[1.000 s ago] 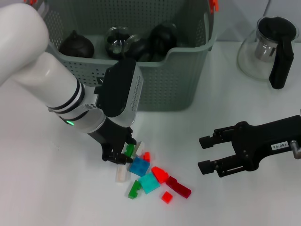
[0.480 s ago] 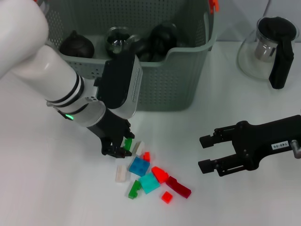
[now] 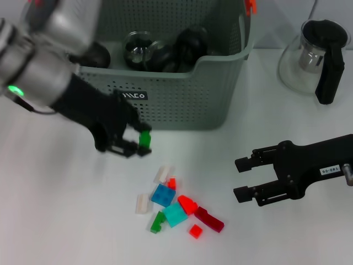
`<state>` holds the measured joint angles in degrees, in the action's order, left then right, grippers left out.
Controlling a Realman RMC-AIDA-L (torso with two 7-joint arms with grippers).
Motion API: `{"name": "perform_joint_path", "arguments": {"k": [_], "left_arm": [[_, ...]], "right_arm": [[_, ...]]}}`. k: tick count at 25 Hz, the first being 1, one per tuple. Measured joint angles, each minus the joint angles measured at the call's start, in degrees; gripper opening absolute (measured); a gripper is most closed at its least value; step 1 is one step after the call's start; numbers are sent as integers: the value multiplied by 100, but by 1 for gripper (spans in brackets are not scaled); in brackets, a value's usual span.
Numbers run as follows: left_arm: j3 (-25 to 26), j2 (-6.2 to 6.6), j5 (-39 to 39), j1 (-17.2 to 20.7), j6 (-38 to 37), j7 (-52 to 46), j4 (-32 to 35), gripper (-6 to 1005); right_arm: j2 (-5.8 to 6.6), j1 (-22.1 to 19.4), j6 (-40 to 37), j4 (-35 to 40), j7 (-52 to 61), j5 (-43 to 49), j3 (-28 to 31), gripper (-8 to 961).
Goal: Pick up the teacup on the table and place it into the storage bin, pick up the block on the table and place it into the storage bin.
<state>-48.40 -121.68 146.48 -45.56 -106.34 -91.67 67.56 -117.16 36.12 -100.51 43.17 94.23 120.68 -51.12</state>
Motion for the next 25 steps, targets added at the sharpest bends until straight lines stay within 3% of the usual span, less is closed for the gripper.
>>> {"name": "perform_joint_path", "arguments": {"k": [3,9,18,25], "left_arm": [[809,218,-669,-119,-513,-599,360,480],[1115,498,-1452,-262,303,-1452,338,502],[537,703,-1160,-829,3586,-1980,-1418,536],[-261,630,-944,-839,4365,-2289,-1612,562]], "right_arm": [[-1,8,-10,-1,-23,0,0,794],[-13,28,-21,-2,-36,0,-2,794],[-32,8,-34,-36,-37,-1,-3,795],[-21,-15,-32,-103,-33,4,-3,795]]}}
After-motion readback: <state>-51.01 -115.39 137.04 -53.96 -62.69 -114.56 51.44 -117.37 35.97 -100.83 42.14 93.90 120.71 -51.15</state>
